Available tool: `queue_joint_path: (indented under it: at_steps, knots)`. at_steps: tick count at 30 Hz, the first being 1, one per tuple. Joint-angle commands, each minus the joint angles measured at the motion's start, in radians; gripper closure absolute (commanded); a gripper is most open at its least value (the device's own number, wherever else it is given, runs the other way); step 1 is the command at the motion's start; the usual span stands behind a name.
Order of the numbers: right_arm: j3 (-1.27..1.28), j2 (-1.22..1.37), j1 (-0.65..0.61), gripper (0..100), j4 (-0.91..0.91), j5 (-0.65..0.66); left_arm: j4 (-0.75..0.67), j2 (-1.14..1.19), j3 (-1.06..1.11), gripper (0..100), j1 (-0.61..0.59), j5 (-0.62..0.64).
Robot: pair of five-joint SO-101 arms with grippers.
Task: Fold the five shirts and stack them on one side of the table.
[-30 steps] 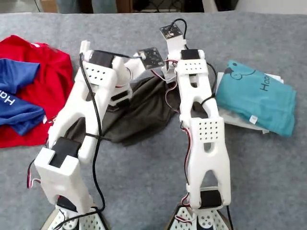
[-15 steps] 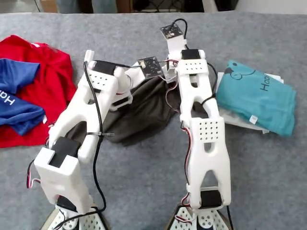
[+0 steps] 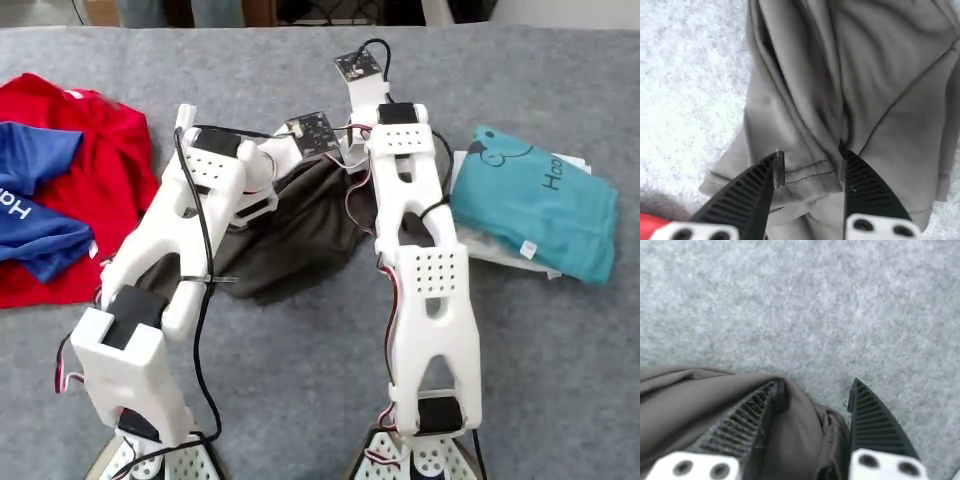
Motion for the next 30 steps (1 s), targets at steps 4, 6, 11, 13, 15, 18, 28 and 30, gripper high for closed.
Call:
queue_joint_path:
  at_steps: [4, 6, 11, 13, 15, 18, 28, 30]
  knots:
    - [-0.013, 0.001, 0.031, 78.0, 0.006, -0.003, -0.003, 0.058, -0.054, 80, -0.025, 0.009]
    - [-0.013, 0.001, 0.031, 78.0, 0.006, -0.003, -0.003, 0.078, -0.068, 80, -0.025, 0.012]
    - [-0.013, 0.001, 0.031, 78.0, 0.006, -0.003, -0.003, 0.101, -0.093, 80, -0.025, 0.020]
    - [-0.013, 0.001, 0.031, 78.0, 0.006, -0.003, -0.011, 0.101, -0.093, 80, -0.025, 0.044]
    - [-0.013, 0.001, 0.029, 78.0, 0.006, -0.003, -0.006, 0.106, -0.111, 80, -0.025, 0.051]
    - [-0.013, 0.001, 0.029, 78.0, 0.006, -0.003, -0.003, 0.114, -0.124, 85, -0.027, 0.051]
    - [-0.013, 0.001, 0.029, 78.0, 0.006, -0.003, -0.002, 0.114, -0.125, 92, -0.031, 0.048]
    - [-0.013, 0.001, 0.029, 78.0, 0.006, -0.003, 0.000, 0.107, -0.125, 92, -0.033, 0.048]
